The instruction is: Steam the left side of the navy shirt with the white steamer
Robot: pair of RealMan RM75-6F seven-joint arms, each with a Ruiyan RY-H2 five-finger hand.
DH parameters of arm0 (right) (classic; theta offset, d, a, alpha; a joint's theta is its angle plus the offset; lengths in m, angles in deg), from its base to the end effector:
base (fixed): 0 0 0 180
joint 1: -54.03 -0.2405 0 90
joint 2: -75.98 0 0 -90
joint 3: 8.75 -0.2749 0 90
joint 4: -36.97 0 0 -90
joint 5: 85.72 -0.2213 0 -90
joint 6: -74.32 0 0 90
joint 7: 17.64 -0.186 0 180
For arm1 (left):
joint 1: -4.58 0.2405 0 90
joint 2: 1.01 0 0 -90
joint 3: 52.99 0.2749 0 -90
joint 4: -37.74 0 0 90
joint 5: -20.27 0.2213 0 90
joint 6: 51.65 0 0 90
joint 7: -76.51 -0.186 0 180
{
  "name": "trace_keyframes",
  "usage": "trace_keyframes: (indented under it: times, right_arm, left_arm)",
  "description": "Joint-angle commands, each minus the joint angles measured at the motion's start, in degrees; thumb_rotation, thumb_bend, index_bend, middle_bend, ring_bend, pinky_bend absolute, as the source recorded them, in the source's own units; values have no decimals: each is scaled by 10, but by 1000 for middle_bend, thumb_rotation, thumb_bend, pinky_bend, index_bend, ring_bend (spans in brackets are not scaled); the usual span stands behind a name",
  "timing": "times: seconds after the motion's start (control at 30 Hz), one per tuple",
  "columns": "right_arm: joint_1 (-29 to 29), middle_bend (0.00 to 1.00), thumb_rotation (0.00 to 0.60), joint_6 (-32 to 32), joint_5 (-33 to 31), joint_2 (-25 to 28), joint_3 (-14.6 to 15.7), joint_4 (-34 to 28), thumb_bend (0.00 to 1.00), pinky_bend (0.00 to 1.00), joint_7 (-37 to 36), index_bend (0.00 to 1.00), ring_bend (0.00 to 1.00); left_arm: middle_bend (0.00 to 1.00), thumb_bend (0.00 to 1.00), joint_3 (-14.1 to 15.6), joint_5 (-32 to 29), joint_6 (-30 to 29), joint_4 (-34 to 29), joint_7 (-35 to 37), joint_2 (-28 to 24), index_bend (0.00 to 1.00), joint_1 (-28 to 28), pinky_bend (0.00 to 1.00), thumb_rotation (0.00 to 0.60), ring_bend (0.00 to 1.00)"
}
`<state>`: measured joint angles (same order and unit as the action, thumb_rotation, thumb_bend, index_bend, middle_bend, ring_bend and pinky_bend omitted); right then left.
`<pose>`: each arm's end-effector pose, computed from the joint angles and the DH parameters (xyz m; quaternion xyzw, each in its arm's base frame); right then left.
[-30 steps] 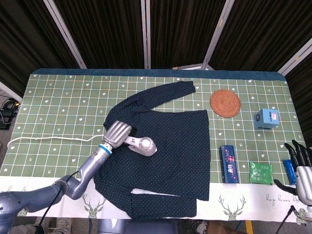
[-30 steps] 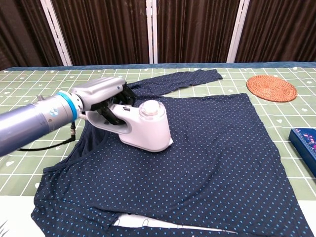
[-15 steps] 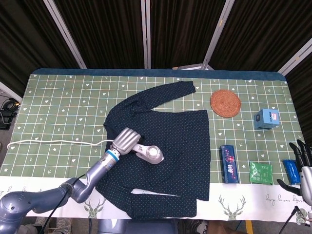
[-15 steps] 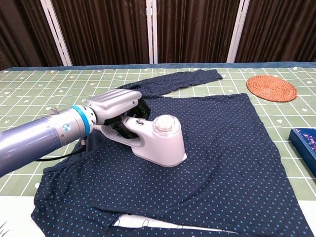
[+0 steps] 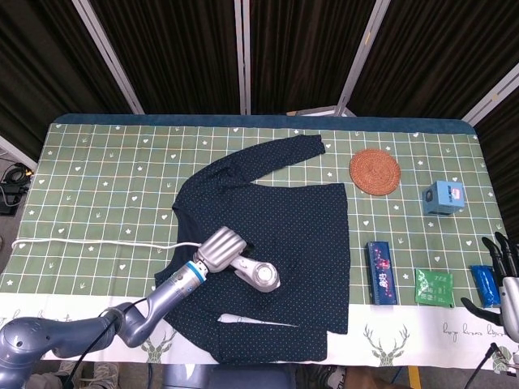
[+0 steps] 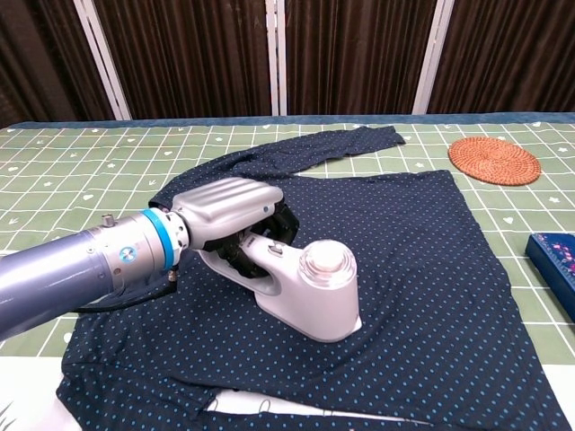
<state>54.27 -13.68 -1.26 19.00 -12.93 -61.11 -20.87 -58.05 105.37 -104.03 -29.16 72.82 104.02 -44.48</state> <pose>-0.3360 -0.1997 0.2031 0.5498 -0.4034 0.3923 0.6173 -0.0847 0.3616 -0.1469 -0.8207 -0.2987 -0.4105 0.2621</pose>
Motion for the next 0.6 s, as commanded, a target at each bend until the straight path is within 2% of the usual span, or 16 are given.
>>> trace_keyframes:
  times: [0.03, 0.2, 0.6]
  right_arm:
    - [0, 0, 600, 0, 0, 0, 0, 0, 0, 0, 1, 0, 0]
    - [0, 0, 600, -1, 1, 0, 0, -1, 0, 0, 1, 0, 0]
    - [1, 0, 600, -3, 4, 1, 1, -1, 0, 0, -1, 0, 0]
  left_arm:
    - [912, 411, 3, -5, 14, -25, -9, -13, 989, -3, 1000, 600, 823]
    - [911, 411, 4, -14, 22, -43, -25, -23, 989, -3, 1000, 600, 823]
    - [912, 411, 8, -26, 12, -36, -29, -56, 989, 14, 1000, 600, 823]
